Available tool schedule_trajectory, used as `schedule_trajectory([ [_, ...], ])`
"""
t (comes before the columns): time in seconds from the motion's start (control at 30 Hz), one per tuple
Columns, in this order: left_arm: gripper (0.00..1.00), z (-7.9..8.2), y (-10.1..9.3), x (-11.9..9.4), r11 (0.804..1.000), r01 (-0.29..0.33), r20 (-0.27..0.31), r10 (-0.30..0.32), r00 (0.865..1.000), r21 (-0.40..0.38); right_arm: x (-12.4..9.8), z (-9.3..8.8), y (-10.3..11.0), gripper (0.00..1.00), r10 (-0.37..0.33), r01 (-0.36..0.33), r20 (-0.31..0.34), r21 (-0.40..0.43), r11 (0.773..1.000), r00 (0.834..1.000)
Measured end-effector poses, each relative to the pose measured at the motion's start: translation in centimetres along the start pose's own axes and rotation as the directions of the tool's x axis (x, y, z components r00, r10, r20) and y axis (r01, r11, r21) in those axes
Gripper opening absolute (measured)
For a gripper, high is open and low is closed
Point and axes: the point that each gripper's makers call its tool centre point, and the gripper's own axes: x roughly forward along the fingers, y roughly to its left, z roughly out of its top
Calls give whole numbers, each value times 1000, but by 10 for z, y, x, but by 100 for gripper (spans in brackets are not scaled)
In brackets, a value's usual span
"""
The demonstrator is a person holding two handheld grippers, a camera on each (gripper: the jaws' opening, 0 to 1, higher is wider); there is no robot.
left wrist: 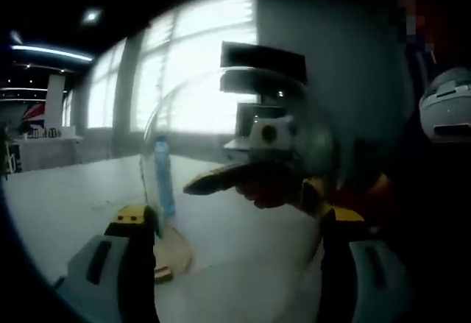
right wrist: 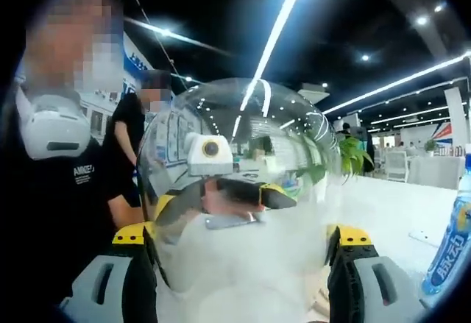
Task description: Open the cover put in the Mizone put the cover back on
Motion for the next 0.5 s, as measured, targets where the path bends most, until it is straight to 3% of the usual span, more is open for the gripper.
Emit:
schedule_trajectory([
  [0.27,80,2,2,-4,1000,-5,98,6,995,-5,-1,2,-2,90,-11,10,82,4,1000,997],
  [0.5,78,3,4,-7,999,-36,97,36,995,0,0,2,-1,90,-16,15,85,6,1000,996],
])
